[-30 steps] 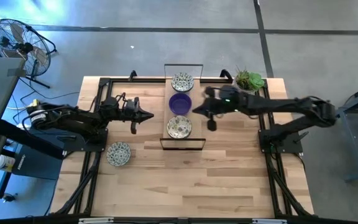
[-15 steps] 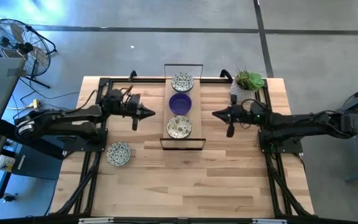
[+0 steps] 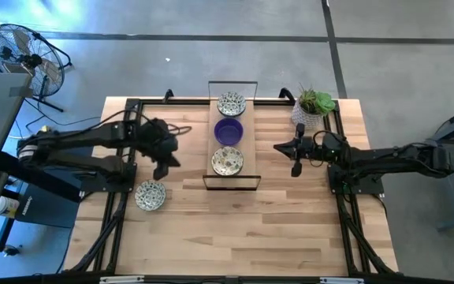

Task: Pick & Place Mini bowls
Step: Stack the blue patterned bowl on top of the stacked blue patterned bowl on the shelf

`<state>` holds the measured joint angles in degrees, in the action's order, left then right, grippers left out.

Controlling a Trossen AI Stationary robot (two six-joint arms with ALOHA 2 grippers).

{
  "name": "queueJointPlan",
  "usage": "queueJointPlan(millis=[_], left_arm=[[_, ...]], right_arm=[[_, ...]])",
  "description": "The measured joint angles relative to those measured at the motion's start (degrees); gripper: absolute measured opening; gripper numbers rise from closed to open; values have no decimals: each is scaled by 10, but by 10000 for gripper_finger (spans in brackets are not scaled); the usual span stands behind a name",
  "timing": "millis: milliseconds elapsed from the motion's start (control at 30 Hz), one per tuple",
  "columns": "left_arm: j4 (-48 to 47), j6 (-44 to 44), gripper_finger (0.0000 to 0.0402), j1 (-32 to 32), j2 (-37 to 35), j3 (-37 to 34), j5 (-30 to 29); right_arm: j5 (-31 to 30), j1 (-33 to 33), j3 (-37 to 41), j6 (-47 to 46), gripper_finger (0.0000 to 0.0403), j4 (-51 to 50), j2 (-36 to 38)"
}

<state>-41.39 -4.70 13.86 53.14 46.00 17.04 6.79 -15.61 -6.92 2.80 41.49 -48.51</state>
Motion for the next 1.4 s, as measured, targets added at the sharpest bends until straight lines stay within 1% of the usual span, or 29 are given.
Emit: queueJointPlan(millis=[133, 200, 300, 400, 500, 600, 667, 767, 1033, 1167, 1300, 1400], left_arm=[[-88, -86, 8, -53, 14, 12, -1], [-116, -125, 25, -78, 22, 13, -2], [-148, -174, 63, -110, 47, 13, -3], [-170, -181, 109, -138, 78, 13, -7], [-193, -177, 150, -158, 105, 13, -40], [-207, -152, 179, -163, 131, 13, -72], [-205, -133, 191, -161, 143, 13, -78], [-194, -93, 197, -153, 160, 13, -75], [-197, 11, 198, -127, 205, 13, -51], [-201, 54, 198, -128, 232, 13, -44], [-201, 80, 197, -127, 263, 13, -45], [-197, 88, 184, -127, 282, 13, -45]], right_arm=[[12, 0, 0, -3, 0, 0, 0], [21, 0, 0, -3, 0, 0, 0], [31, 0, 0, -3, 0, 0, 0], [31, 0, 0, -3, 0, 0, 0], [32, 0, 0, -3, 0, 0, 0], [33, 0, 0, -3, 0, 0, 0], [37, 0, 0, -3, 0, -1, 0], [41, 0, 0, -4, 0, -1, 0], [42, 0, 0, -4, 0, -4, -1], [42, 0, 0, -3, 0, -5, -1], [42, 0, 0, -2, 0, -5, -1], [42, 0, 0, 1, 0, -5, -1]])
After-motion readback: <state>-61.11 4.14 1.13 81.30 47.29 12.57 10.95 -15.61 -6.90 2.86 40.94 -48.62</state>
